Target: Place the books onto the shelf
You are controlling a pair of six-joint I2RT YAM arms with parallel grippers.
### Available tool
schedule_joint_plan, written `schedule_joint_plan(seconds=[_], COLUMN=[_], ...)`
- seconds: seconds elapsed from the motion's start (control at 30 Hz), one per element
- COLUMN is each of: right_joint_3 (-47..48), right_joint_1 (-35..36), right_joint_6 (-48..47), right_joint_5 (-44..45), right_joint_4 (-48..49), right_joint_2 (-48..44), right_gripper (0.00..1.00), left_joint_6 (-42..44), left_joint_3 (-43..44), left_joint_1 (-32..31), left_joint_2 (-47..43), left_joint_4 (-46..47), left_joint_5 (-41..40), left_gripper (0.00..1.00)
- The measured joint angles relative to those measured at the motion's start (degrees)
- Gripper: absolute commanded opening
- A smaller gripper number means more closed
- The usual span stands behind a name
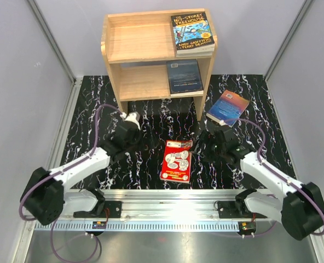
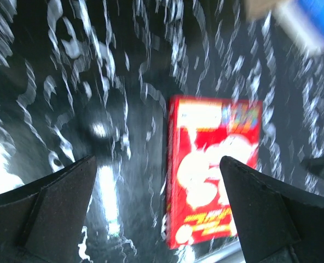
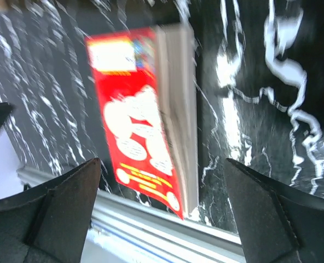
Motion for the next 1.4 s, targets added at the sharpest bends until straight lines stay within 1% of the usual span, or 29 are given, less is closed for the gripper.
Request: schedule_joint_plan(seconds=[0.1, 0.17, 0.23, 0.27, 0.37, 0.4, 0.43, 0.53, 0.57, 0.73, 0.87, 0.93, 1.03, 1.17, 1.27, 1.4], right_joint_3=[-5.16, -7.39, -8.52, -8.50, -8.00, -7.91, -7.87, -7.89, -7.91, -7.89, -7.23, -5.14, 0.68, 9.60, 18.12, 27.76], right_joint_1=[0.11, 0.50, 1.38, 2.21, 4.66, 5.53, 6.29, 7.17, 7.19, 7.19, 7.30, 7.65, 8.44, 8.46, 8.46, 8.46], right_joint_6=[2.78, 4.37, 6.29, 6.95, 8.92, 9.42, 9.79, 10.08, 10.34, 10.60, 9.68, 8.79, 6.45, 2.75, -0.57, -4.81], right_joint_5=[-3.80, -5.38, -7.50, -7.91, -9.40, -9.53, -9.46, -8.35, -8.31, -5.84, -3.41, -2.75, -0.57, 2.19, 3.17, 3.93], right_joint_4=[4.87, 8.09, 11.78, 14.51, 21.64, 23.67, 25.14, 25.24, 25.18, 22.91, 16.20, 10.64, 1.57, -9.73, -16.33, -21.22], right_joint_2=[3.52, 7.45, 10.69, 12.00, 16.65, 18.08, 19.17, 20.96, 21.14, 18.58, 12.96, 9.14, 3.34, -1.81, -2.56, -1.03], right_gripper=[1.00, 0.99, 0.94, 0.91, 0.74, 0.66, 0.43, 0.15, 0.00, 0.00, 0.00, 0.00, 0.00, 0.00, 0.00, 0.00], left_joint_6=[-2.16, -3.72, -5.18, -5.92, -8.00, -8.35, -8.57, -9.11, -9.07, -9.66, -10.93, -11.28, -12.44, -12.13, -11.78, -11.34], left_joint_3=[-7.04, -9.97, -11.26, -10.95, -10.78, -10.36, -10.19, -9.42, -9.05, -8.48, -8.48, -8.57, -9.05, -8.85, -7.89, -6.05], left_joint_1=[-0.50, -1.75, -3.56, -4.26, -6.32, -6.91, -7.39, -7.48, -7.54, -7.89, -9.35, -10.14, -11.47, -11.65, -11.65, -11.21], left_joint_2=[3.04, 6.03, 9.38, 10.08, 14.21, 15.30, 16.50, 18.73, 19.43, 22.34, 23.32, 23.08, 20.81, 13.09, 8.90, 4.94], left_joint_4=[5.07, 8.00, 11.02, 13.99, 20.28, 22.34, 23.85, 27.06, 28.04, 32.89, 35.41, 35.26, 32.65, 28.17, 26.01, 24.70], left_joint_5=[4.98, 7.39, 9.18, 10.03, 12.26, 13.07, 13.27, 12.98, 12.66, 11.91, 12.20, 12.59, 13.60, 13.16, 12.48, 11.67], left_gripper=[0.99, 0.99, 0.99, 0.99, 0.99, 0.99, 0.99, 0.99, 0.99, 0.99, 0.99, 0.99, 0.99, 0.99, 0.99, 0.99])
